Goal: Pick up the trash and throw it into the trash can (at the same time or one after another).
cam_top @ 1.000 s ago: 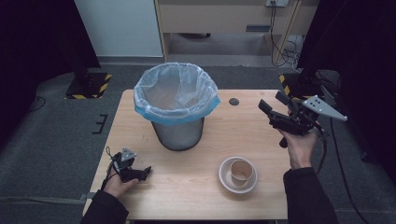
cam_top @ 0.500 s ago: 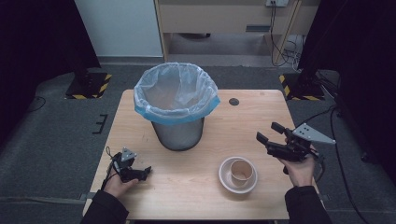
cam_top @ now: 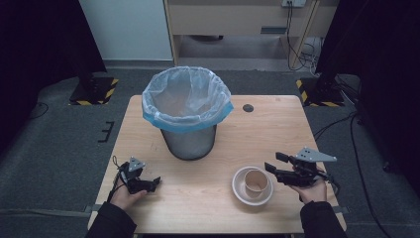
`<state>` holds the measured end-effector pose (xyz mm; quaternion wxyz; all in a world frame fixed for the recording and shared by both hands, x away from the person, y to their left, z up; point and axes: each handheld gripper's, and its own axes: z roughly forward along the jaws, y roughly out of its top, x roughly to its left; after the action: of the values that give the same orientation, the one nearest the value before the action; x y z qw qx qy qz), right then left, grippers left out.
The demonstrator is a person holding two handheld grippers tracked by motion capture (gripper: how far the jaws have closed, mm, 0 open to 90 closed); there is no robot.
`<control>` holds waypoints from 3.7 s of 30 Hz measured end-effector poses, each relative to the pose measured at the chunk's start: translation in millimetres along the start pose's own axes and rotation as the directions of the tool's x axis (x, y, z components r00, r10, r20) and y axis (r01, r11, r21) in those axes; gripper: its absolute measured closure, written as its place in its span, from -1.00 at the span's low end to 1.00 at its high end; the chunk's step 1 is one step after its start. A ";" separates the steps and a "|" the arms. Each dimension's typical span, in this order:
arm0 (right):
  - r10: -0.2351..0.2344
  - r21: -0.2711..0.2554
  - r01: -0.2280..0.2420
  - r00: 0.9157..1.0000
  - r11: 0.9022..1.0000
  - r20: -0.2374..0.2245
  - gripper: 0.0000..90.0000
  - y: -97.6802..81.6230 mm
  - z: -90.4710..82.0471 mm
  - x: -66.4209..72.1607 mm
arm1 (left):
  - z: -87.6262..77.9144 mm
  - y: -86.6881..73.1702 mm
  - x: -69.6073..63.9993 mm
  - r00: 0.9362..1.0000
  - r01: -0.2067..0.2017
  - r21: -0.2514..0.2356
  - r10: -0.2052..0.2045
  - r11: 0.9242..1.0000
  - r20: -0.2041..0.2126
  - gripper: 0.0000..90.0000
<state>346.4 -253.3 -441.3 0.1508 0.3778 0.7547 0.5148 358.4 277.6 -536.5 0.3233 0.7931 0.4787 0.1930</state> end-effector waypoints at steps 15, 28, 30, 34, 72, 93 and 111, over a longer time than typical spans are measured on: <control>0.006 0.226 0.010 0.998 0.974 -0.069 0.28 -12.5 30.3 10.0 | 0.0 -0.1 -0.3 1.000 -0.001 -0.001 0.001 1.000 0.001 -1.00; -0.012 0.309 0.033 0.998 0.950 -0.069 0.56 -15.7 41.5 9.6 | 0.0 -0.1 -0.3 1.000 -0.001 -0.001 0.001 1.000 0.001 -1.00; -0.014 0.316 0.035 0.997 0.948 -0.071 0.63 -16.2 42.1 9.3 | 0.0 -0.1 -0.3 1.000 -0.001 -0.001 0.001 1.000 0.001 -1.00; -0.014 0.324 0.037 0.997 0.945 -0.072 0.79 -15.7 41.9 8.5 | 0.0 -0.1 -0.3 1.000 -0.001 -0.001 0.001 1.000 0.001 -1.00; 0.122 -0.194 -0.128 0.992 0.973 -0.044 0.85 33.3 -19.6 -17.2 | 0.0 -0.1 -0.3 1.000 -0.001 -0.001 0.001 1.000 0.001 -1.00; 0.128 -0.426 -0.140 0.990 0.894 -0.057 0.85 104.7 -46.1 -20.2 | 0.0 -0.1 -0.3 1.000 -0.001 -0.001 0.001 1.000 0.001 -1.00; 0.098 -0.495 -0.115 0.993 0.861 -0.059 0.85 153.6 -52.0 -12.6 | 0.0 -0.1 -0.3 1.000 -0.001 -0.001 0.001 1.000 0.002 -1.00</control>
<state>386.5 -268.6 -284.4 0.2022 0.3589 0.5771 0.7052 358.2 277.4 -536.6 0.3239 0.7934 0.4780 0.1928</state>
